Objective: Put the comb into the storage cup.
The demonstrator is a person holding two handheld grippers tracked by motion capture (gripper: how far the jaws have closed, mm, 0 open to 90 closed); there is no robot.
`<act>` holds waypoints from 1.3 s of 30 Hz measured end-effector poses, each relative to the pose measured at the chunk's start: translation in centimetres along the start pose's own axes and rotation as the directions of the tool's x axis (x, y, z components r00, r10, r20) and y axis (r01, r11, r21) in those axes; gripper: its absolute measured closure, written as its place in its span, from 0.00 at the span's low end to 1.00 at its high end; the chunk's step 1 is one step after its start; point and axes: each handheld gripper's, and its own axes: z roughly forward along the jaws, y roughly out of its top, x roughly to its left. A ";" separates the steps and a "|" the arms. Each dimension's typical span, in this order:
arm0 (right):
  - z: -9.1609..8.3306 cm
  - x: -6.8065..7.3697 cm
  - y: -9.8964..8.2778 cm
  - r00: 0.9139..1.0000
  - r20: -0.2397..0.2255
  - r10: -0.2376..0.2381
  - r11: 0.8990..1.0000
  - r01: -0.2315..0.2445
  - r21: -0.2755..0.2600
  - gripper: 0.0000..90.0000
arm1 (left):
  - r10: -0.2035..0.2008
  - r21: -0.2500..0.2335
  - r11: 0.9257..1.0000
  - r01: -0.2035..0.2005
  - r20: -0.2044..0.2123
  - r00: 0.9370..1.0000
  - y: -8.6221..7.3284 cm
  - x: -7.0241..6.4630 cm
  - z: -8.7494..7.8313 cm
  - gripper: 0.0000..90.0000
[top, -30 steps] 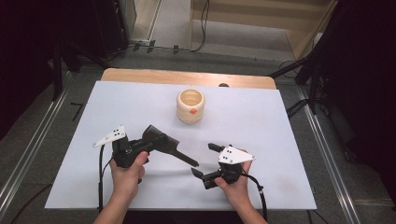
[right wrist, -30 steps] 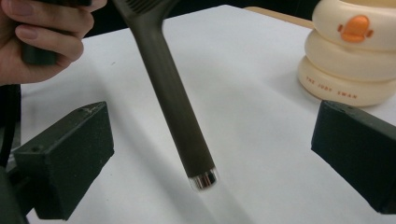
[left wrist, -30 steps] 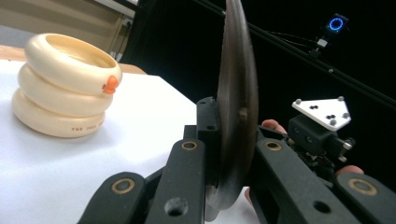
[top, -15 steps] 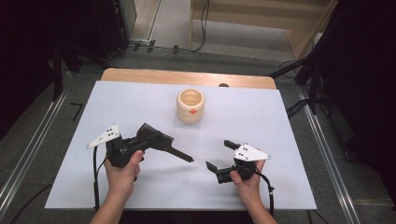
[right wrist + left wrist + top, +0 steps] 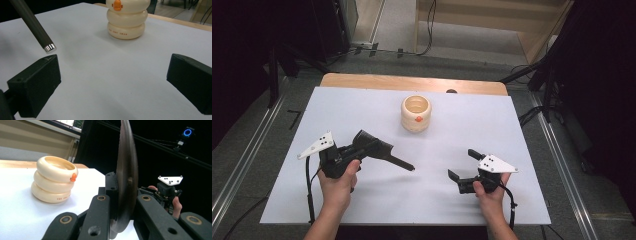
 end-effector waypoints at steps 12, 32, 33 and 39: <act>-2.7 -1.8 -0.8 0.998 0.060 0.018 1.000 -0.017 -0.011 0.00 | 0.008 -0.004 1.000 -0.008 -0.019 1.000 0.3 0.3 -0.5 0.96; -6.4 -4.6 -2.6 0.989 0.148 0.032 0.999 -0.030 -0.017 0.00 | 0.020 -0.021 1.000 -0.021 -0.048 0.999 1.1 0.4 -1.1 0.96; -6.6 -4.7 -2.8 0.988 0.152 0.039 0.999 -0.037 -0.017 0.00 | 0.019 -0.022 1.000 -0.020 -0.047 0.999 1.2 0.4 -1.1 0.96; -7.4 -5.1 -3.1 0.985 0.167 0.049 0.999 -0.044 -0.033 0.00 | 0.034 -0.021 0.999 -0.035 -0.056 0.998 1.7 0.3 -0.9 0.96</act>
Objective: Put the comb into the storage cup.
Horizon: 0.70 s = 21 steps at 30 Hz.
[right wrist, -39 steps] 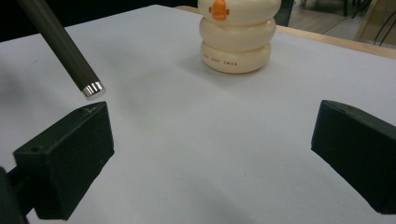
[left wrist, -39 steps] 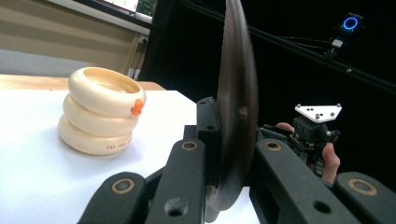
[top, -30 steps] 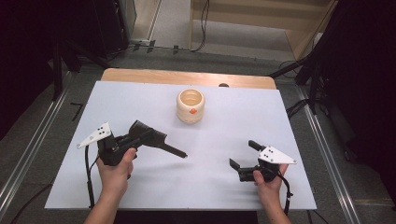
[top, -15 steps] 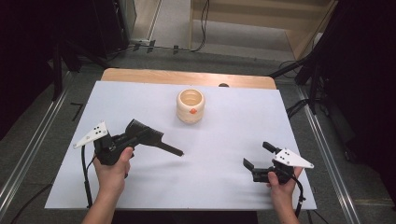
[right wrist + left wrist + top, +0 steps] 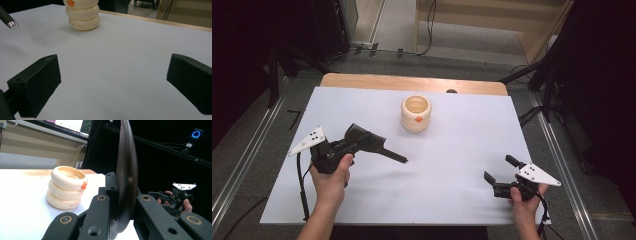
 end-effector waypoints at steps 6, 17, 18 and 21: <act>-0.6 -0.2 -0.3 1.000 0.003 0.002 1.000 -0.002 -0.001 0.00 | -0.002 -0.003 1.000 0.002 -0.003 1.000 0.6 0.3 0.3 0.96; -0.8 -0.5 -0.3 1.000 -0.003 0.012 1.000 -0.012 -0.020 0.00 | 0.008 -0.008 1.000 -0.008 -0.010 1.000 2.1 0.3 1.5 0.96; -0.8 -0.5 -0.3 1.000 -0.005 0.010 1.000 -0.010 -0.022 0.00 | 0.004 -0.011 1.000 -0.005 -0.008 1.000 2.2 0.4 1.6 0.96; -0.8 -0.4 -0.3 1.000 -0.002 0.008 1.000 -0.008 -0.022 0.00 | 0.005 -0.012 1.000 -0.005 -0.011 1.000 2.5 0.6 1.9 0.96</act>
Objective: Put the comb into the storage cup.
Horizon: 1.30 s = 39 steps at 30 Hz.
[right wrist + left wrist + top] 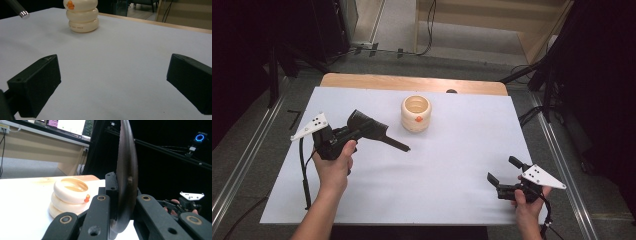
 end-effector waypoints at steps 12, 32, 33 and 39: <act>0.0 -0.1 -0.1 1.000 -0.004 0.010 1.000 -0.010 -0.002 0.00 | 0.005 0.000 1.000 -0.005 -0.004 1.000 1.2 0.6 1.5 0.96; 0.1 -0.1 -0.2 1.000 -0.005 0.009 1.000 -0.009 0.001 0.00 | -0.011 -0.016 1.000 0.011 -0.016 1.000 2.2 2.0 3.0 0.96; 0.2 -0.1 -0.2 1.000 -0.006 0.012 1.000 -0.012 0.003 0.00 | -0.012 -0.016 1.000 0.012 -0.017 1.000 2.2 2.0 3.1 0.96; 0.2 -0.1 -0.2 1.000 -0.006 0.010 1.000 -0.010 0.006 0.00 | -0.012 -0.023 1.000 0.012 -0.029 0.999 2.6 2.2 3.4 0.95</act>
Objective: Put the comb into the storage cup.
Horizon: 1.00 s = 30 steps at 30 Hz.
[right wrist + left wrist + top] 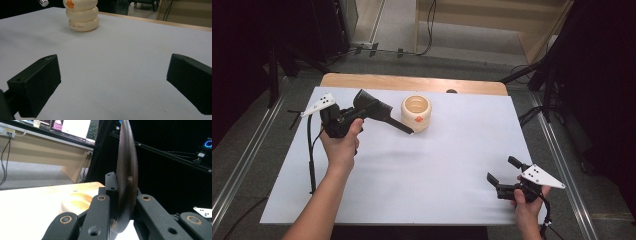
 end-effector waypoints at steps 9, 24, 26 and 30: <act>0.0 0.0 0.0 1.000 0.002 0.000 1.000 0.000 0.001 0.00 | -0.010 -0.015 1.000 0.010 -0.006 1.000 0.5 0.4 0.4 0.96; 0.1 0.0 0.0 1.000 0.003 -0.001 1.000 0.001 0.004 0.00 | -0.015 -0.035 0.999 0.015 -0.014 1.000 1.5 1.3 0.8 0.95; 0.1 0.0 -0.1 1.000 0.001 -0.001 1.000 0.001 0.003 0.00 | -0.015 -0.039 0.999 0.014 -0.019 1.000 1.6 1.4 0.9 0.96; 0.1 0.0 -0.1 1.000 0.002 -0.001 1.000 0.001 0.003 0.00 | -0.015 -0.047 0.999 0.014 -0.027 1.000 1.9 1.6 1.1 0.95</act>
